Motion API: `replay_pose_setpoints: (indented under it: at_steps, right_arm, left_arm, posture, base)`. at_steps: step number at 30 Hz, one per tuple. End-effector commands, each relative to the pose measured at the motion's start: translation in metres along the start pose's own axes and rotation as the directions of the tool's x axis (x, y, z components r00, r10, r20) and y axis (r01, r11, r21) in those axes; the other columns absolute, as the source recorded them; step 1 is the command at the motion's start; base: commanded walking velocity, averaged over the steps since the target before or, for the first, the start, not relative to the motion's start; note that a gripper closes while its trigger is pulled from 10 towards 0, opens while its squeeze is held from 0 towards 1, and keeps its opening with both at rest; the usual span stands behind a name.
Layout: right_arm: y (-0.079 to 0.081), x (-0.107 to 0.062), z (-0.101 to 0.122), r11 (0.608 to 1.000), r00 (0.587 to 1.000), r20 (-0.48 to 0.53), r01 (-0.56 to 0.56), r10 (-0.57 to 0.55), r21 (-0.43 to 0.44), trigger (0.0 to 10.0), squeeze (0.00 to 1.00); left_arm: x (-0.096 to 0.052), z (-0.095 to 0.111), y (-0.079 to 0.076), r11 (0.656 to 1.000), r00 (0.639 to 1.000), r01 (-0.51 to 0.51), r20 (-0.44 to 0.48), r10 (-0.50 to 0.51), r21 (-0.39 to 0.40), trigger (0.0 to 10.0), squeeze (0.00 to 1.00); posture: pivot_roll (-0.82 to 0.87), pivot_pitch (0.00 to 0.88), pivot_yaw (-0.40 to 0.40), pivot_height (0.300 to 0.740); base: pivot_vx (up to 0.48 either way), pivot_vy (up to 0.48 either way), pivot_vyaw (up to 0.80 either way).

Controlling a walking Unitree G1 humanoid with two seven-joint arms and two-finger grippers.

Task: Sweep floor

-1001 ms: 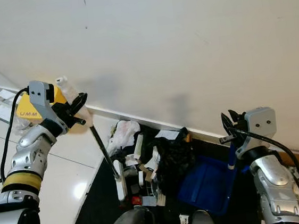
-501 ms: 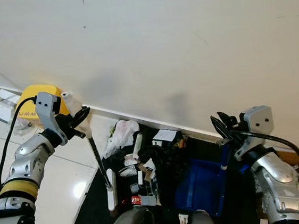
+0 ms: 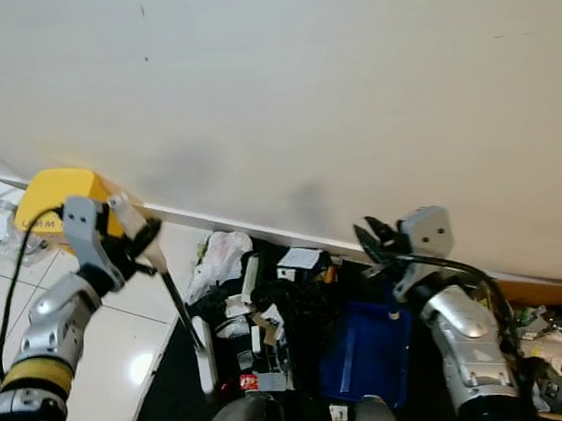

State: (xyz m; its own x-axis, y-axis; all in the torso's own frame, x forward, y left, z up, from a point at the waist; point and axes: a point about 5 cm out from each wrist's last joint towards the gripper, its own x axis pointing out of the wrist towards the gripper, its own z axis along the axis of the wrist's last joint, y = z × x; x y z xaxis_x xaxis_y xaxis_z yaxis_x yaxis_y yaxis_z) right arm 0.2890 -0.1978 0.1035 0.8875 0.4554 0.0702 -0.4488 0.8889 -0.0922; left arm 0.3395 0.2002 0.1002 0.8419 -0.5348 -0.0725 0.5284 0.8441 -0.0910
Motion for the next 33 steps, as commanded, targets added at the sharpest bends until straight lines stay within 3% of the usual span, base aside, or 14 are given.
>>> replay_pose_setpoints:
  at_steps: [1,7,9,16,20,23,24,28,33]
  right_arm:
    - [0.034,0.005,-0.021,0.976,0.988,-0.041,-0.141,0.149,0.166,10.0,0.0]
    - [0.037,0.012,-0.019,0.969,0.984,-0.022,-0.173,0.18,0.177,10.0,0.0]
    - [0.035,0.018,-0.019,0.971,0.984,-0.019,-0.17,0.176,0.169,10.0,0.0]
    - [0.031,0.021,-0.026,0.986,0.987,-0.065,-0.139,0.145,0.091,10.0,0.0]
    - [0.025,0.019,-0.029,0.996,0.992,-0.096,-0.086,0.087,0.018,10.0,0.0]
    - [0.005,0.017,-0.021,0.993,0.994,-0.049,0.091,-0.094,-0.077,10.0,0.0]
    - [0.005,0.017,-0.021,0.993,0.994,-0.049,0.091,-0.094,-0.077,10.0,0.0]
    - [-0.03,0.009,0.008,0.918,0.943,0.103,0.331,-0.316,-0.217,10.0,0.0]
    - [-0.044,0.004,0.031,0.859,0.925,0.193,0.377,-0.328,-0.346,10.0,0.0]
  left_arm:
    - [-0.002,-0.016,-0.007,0.999,0.999,0.019,-0.041,-0.02,-0.043,10.0,0.0]
    - [0.004,-0.018,-0.012,0.993,1.0,0.016,-0.007,-0.017,-0.114,10.0,0.0]
    - [0.015,-0.011,-0.019,0.987,0.998,0.033,0.052,-0.025,-0.156,10.0,0.0]
    - [0.039,0.008,-0.036,0.976,0.987,0.111,0.136,-0.086,-0.188,10.0,0.0]
    - [0.05,0.014,-0.047,0.952,0.975,0.182,0.17,-0.143,-0.245,10.0,0.0]
    - [0.062,0.018,-0.065,0.922,0.955,0.276,0.186,-0.232,-0.27,10.0,0.0]
    - [0.062,0.018,-0.065,0.922,0.955,0.276,0.186,-0.232,-0.27,10.0,0.0]
    - [0.077,0.028,-0.086,0.886,0.925,0.364,0.225,-0.307,-0.286,10.0,0.0]
    - [0.085,0.035,-0.098,0.867,0.909,0.399,0.255,-0.33,-0.3,10.0,0.0]
  posture:
    - [0.08,0.221,0.142,0.74]
    - [0.09,0.222,0.139,0.74]
    - [0.08,0.223,0.136,0.74]
    - [0.08,0.226,0.135,0.74]
    - [0.07,0.233,0.138,0.74]
    - [0.06,0.248,0.145,0.74]
    - [0.06,0.248,0.145,0.74]
    - [0.06,0.252,0.149,0.74]
    - [0.05,0.253,0.157,0.74]
  base:
    - [0.0,0.0,0.0]
    - [0.0,0.0,0.0]
    - [0.0,0.0,0.0]
    - [0.0,0.0,0.0]
    - [0.0,0.0,0.0]
    - [0.0,0.0,0.0]
    - [0.0,0.0,0.0]
    - [0.0,0.0,0.0]
    - [0.0,0.0,0.0]
